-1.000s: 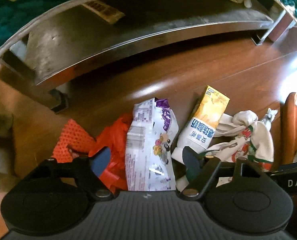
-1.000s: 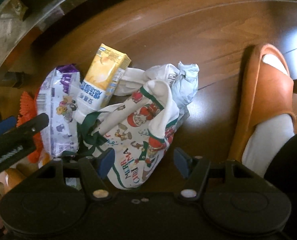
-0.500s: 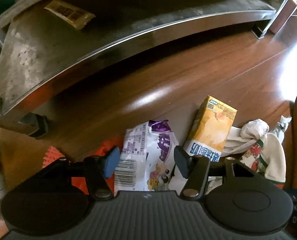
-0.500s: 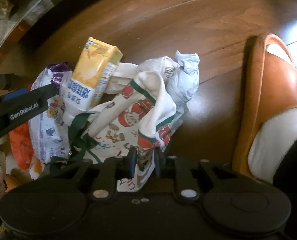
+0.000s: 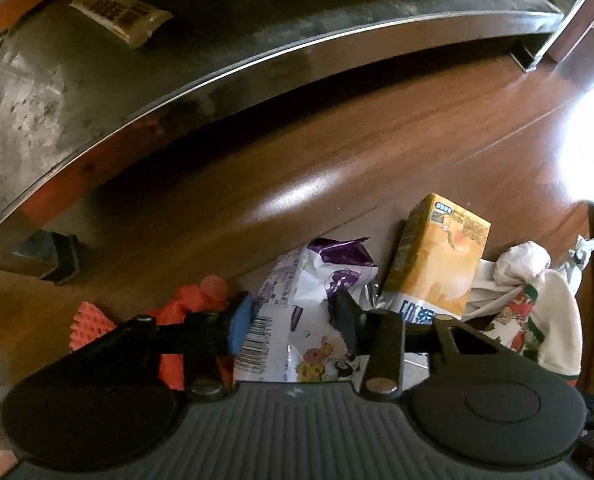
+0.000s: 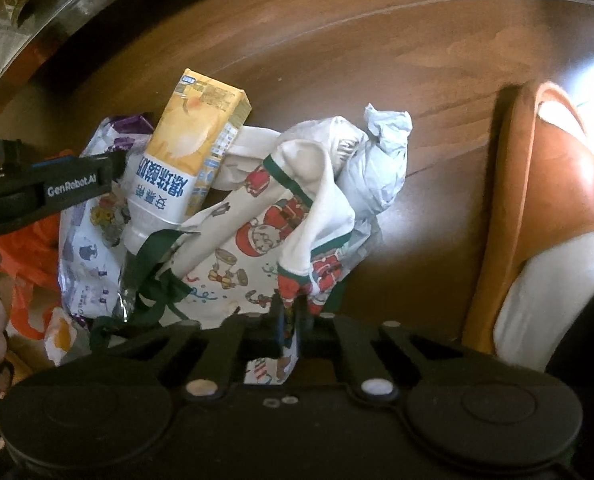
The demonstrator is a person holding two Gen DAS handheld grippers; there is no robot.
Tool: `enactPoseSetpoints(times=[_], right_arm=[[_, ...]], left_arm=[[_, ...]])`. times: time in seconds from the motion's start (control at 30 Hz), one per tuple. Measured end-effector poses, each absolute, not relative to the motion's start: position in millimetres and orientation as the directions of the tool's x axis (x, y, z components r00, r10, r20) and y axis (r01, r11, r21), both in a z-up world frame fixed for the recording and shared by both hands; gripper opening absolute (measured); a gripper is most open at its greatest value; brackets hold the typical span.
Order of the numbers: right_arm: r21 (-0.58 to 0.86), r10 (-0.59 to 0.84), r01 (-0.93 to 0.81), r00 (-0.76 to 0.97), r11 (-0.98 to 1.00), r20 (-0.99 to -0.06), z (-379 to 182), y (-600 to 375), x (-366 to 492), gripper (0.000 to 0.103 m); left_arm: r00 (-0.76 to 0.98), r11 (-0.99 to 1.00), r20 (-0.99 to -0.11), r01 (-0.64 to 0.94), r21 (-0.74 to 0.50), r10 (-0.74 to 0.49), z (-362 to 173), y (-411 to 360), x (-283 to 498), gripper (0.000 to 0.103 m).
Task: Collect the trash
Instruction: 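Grasp the purple-white snack bag with the left tool while the right tool grasps the Christmas-print bag, then lift and carry the snack bag and Christmas bag with both tools to the wastebasket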
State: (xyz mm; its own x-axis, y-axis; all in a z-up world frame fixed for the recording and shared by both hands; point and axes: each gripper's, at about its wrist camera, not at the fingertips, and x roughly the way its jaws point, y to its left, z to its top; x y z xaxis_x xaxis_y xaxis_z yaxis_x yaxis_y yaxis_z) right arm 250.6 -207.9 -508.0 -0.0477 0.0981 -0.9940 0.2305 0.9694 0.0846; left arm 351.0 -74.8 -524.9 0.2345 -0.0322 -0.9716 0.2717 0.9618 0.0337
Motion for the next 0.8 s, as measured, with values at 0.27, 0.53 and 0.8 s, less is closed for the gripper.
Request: enactPoseSetpoints(times=[0.27,0.53,0.8], right_arm=[[0.090,0.092,0.211,0.000,0.973,-0.996,-487.3,-198.1,251.0,0.001],[0.133,0.125,0.152,0.058,0.979,-0.990,-427.3,-190.6,242.2,0.000],[0.203,0.193,0.031,0.192,0.979,-0.962,-335.3,-180.1,216.0,0.000]], left_arm=[[0.261,0.979,-0.964,0.204,0.007,-0.047,-486.6,-55.6,334.1,0.027],[0.322,0.990,-0.946,0.143,0.004,-0.043,-415.1,-37.0,309.1,0.024],[0.424,1.000,-0.905,0.013,-0.014,-0.018,-318.4,-8.5,273.7,0.024]])
